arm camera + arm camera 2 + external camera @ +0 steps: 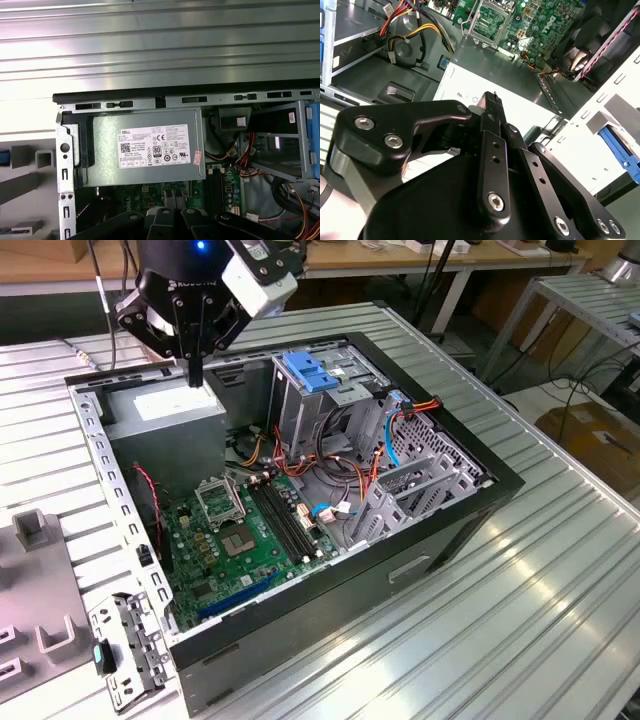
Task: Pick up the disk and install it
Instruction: 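Reach for the disk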
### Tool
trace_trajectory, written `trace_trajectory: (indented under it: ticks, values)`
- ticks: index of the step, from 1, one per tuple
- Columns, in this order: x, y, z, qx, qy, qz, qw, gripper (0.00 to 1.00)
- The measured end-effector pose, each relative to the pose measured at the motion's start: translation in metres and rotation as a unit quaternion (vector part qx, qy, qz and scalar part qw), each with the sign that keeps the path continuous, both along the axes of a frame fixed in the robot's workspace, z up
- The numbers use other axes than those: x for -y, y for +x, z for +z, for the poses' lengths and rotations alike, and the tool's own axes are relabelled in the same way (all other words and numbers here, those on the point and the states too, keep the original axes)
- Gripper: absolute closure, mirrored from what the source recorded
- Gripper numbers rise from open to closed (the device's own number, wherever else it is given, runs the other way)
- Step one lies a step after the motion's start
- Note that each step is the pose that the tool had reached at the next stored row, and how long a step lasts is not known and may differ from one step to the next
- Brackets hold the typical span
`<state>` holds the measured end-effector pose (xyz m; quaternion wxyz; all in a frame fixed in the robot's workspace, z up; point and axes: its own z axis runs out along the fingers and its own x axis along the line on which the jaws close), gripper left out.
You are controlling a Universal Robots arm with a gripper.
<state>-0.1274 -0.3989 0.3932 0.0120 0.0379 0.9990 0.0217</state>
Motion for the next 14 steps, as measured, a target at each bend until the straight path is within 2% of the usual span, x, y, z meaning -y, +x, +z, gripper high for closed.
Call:
trace_trajectory:
  ticks: [14]
  values:
    - [0.0,-0.0061,-0.0002,-0.0032,0.0,0.0,0.99999,0.89]
